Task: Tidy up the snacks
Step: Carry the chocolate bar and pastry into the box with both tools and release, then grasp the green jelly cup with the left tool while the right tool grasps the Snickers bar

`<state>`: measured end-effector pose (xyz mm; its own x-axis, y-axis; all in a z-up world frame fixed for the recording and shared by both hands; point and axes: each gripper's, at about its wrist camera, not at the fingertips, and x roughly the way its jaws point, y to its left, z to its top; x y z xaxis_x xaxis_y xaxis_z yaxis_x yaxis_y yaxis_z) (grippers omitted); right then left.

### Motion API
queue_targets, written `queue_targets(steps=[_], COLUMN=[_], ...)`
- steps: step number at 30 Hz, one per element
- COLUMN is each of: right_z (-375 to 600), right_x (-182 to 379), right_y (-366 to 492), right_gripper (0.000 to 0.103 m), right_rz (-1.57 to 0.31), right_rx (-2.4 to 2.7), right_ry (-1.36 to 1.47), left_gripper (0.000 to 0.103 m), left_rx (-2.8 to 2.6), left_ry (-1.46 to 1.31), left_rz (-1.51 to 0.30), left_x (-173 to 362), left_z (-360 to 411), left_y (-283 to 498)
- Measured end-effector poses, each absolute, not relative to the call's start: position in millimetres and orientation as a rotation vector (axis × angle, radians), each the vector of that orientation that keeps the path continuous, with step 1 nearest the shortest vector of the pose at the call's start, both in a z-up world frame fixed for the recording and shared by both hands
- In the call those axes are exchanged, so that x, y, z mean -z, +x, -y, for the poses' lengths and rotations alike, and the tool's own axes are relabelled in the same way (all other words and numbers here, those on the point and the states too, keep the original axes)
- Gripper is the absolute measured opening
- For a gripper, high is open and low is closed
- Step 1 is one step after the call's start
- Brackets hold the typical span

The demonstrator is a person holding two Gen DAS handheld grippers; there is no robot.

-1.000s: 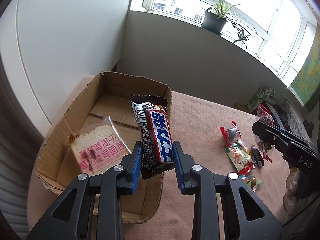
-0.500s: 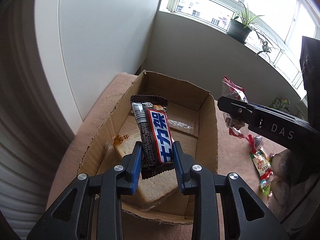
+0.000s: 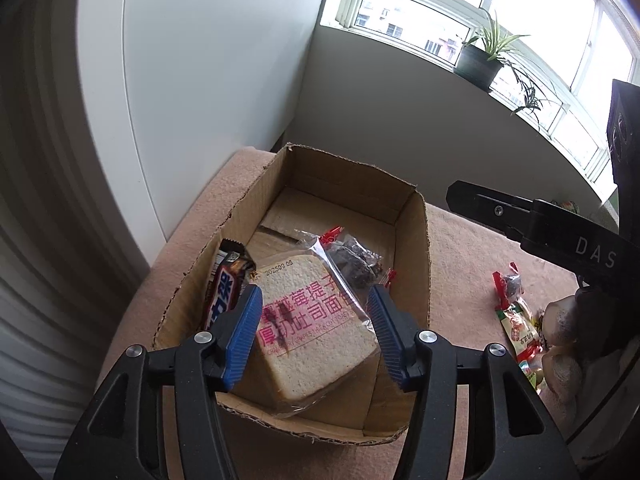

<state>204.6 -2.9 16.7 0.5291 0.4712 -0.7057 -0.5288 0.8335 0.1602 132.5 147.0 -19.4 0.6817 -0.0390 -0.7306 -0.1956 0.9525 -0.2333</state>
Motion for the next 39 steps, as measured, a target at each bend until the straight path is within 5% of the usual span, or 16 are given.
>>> queue_targets(steps=[17, 39], right_z=[172, 299], right_x=[-26, 74], right_y=[163, 198], right_gripper=[0.085, 0.085], right_rz=[-0.797, -1.009], right_rx=[-0.433, -0.256], right_ry=[-0.001, 0.112], left_gripper=[0.054, 0.054], left_rx=[0.111, 0.354], left_ry=[-0.291, -0.160], left_rz=[-0.836, -1.002], left_x=[19, 68], left_z=[-61, 92], left_y=[116, 130])
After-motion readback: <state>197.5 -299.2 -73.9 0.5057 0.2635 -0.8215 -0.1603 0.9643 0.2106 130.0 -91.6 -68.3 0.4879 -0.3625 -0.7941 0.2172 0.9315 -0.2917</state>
